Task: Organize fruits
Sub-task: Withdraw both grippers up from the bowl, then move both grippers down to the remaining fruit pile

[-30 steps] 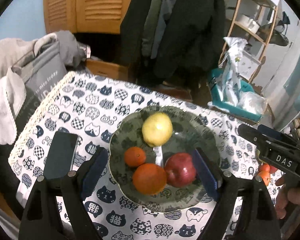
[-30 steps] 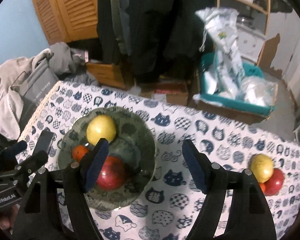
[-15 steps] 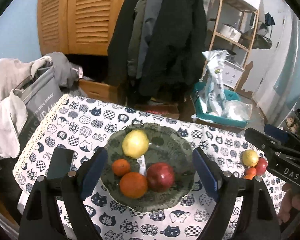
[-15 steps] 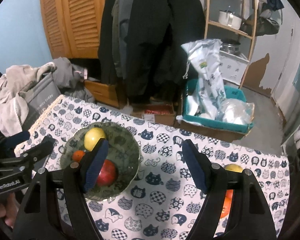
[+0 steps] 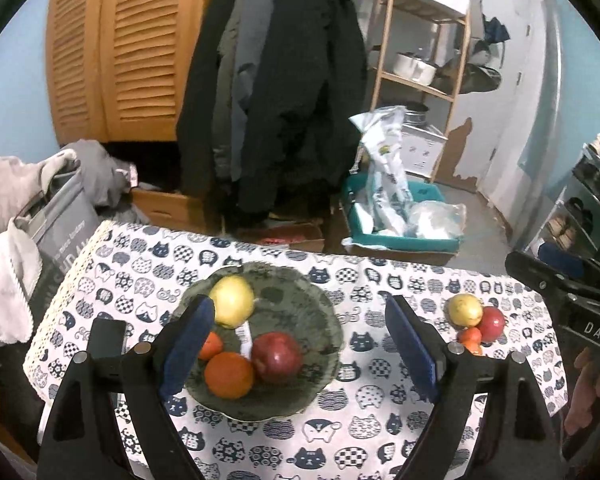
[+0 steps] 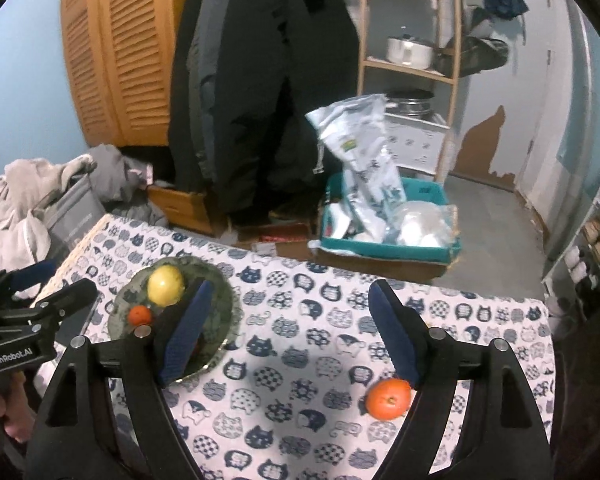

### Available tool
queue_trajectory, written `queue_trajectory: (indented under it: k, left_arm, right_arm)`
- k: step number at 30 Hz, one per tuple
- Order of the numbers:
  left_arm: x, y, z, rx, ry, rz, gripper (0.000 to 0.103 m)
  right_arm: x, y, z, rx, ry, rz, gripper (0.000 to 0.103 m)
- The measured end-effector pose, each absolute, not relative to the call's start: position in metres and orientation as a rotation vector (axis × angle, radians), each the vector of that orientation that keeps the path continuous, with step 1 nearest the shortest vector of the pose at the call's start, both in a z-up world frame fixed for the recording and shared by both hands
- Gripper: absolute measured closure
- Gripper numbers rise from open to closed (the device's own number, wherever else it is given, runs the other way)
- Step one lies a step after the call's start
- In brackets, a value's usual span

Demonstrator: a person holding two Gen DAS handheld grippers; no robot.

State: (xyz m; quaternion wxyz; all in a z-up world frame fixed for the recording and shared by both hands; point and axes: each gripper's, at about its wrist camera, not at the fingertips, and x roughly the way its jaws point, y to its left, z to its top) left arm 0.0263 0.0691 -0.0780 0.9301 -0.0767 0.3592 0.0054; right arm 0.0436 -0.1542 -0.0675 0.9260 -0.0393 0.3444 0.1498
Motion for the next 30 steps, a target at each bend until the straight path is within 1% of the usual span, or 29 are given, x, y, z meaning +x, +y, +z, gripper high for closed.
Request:
queue_trajectory:
  k: [11,15,26,28,30]
  left_arm:
    - [0.022,0.032,-0.061,-0.117,0.706,-0.049,0.013]
    - [0.021,0.019,-0.057,-0.102,0.698,-0.065,0.009]
    - [0.020,-0.021,-0.047,-0.048,0.686,-0.108,0.008]
    - [0.021,-0.029,-0.044,-0.040,0.681,-0.116,0.004]
    - [0.022,-0.036,-0.043,-0.034,0.674,-0.121,0.002]
  right_arm:
    - [0.021,-0.216,-0.060,-0.064,0.685,0.219,0.022]
    - [0.015,-0.234,-0.059,-0.058,0.677,0.188,0.020]
    - [0.006,-0.276,-0.057,-0.046,0.653,0.113,0.018]
    - [0.005,-0.282,-0.056,-0.055,0.647,0.096,0.017]
    - [0.004,-0.289,-0.056,-0.051,0.647,0.088,0.017]
